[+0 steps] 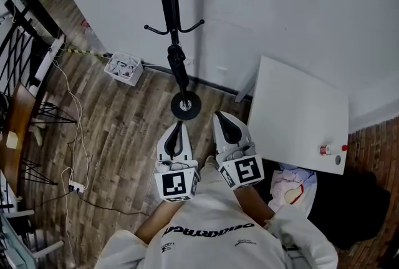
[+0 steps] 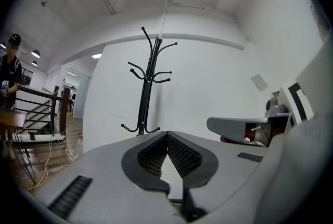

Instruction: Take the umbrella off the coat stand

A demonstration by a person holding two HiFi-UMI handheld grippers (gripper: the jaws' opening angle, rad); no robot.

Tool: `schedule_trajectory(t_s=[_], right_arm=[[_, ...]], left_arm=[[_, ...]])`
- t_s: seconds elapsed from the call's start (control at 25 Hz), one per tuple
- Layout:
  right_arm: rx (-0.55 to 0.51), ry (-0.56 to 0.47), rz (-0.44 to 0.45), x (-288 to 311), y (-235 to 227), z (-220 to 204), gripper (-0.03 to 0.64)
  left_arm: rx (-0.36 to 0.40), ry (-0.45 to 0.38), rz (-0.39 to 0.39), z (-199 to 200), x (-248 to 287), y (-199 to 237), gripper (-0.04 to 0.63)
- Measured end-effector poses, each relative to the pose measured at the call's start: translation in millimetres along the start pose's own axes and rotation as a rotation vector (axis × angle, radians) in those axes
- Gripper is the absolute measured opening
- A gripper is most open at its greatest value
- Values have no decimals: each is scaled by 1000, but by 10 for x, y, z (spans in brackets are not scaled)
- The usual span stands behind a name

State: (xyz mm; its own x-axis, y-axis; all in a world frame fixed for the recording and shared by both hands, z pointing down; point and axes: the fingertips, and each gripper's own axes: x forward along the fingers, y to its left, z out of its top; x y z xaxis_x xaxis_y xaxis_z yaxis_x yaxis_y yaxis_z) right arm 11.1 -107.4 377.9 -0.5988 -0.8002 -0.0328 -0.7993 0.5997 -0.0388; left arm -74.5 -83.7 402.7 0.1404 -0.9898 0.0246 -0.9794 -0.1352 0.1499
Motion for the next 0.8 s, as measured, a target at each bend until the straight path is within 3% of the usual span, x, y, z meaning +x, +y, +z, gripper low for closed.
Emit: schedule_trajectory(t_s=[0.36,0.8], right_arm=[[39,30,63,404,-520,-168,-8],[63,67,90,644,-829,-368,-8]], left_arm=[[13,26,63,-104,697,-117,-2],[10,57,120,-313,1104,-63,-2]])
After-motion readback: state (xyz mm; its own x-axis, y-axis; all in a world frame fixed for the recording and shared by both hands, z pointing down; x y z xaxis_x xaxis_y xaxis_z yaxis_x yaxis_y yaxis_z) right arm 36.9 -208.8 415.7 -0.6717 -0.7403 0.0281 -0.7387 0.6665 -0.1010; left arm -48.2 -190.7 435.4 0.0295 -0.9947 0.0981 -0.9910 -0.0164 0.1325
